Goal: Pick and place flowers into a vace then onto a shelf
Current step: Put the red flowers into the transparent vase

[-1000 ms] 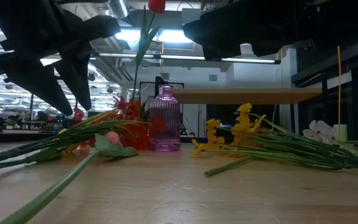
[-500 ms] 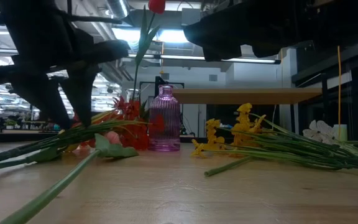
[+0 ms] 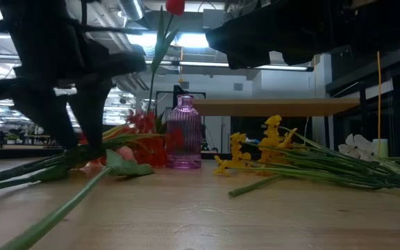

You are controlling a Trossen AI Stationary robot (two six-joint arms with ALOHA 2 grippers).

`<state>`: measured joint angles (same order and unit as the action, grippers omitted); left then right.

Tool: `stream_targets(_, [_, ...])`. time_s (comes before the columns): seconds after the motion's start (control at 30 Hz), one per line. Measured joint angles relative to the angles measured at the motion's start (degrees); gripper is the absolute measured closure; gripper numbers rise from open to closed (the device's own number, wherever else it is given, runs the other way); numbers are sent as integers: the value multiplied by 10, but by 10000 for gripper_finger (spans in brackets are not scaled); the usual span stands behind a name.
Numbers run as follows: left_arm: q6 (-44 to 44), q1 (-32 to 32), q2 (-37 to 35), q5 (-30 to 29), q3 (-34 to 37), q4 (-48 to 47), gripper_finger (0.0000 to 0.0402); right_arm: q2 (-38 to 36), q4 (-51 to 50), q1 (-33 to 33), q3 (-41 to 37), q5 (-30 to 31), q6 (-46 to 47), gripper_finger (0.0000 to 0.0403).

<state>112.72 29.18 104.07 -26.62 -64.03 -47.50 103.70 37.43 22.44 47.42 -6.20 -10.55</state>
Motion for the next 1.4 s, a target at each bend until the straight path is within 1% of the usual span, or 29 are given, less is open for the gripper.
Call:
stream_targets(0.13, [0, -1, 15, 6, 0, 4, 268, 0, -1, 0, 0, 0, 0, 290])
stream_targets(0.27, [-5, 0, 17, -8, 0, 4, 268, 0, -1, 0, 0, 0, 0, 290])
stream_targets(0.53, [-15, -1, 17, -10, 0, 4, 268, 0, -1, 0, 0, 0, 0, 290])
stream_targets(0.6, [-15, 0, 17, -22, 0, 4, 270, 0, -1, 0, 0, 0, 0, 290])
stream_targets(0.67, [-23, 0, 17, -31, 0, 4, 278, 0, -1, 0, 0, 0, 0, 290])
stream_targets(0.77, [-38, -1, 17, -22, 0, 3, 302, 0, -1, 0, 0, 0, 0, 290])
stream_targets(0.97, [-45, 0, 17, -19, 0, -1, 379, 0, -1, 0, 0, 0, 0, 290])
stream_targets(1.0, [-45, 0, 17, -19, 0, -3, 387, 0, -1, 0, 0, 0, 0, 290])
stream_targets(1.2, [-45, 6, 6, -21, 0, -16, 384, 0, -1, 0, 0, 0, 0, 290])
stream_targets(1.4, [-40, 34, -39, -62, 0, -40, 389, 0, -1, 0, 0, 0, 12, 290])
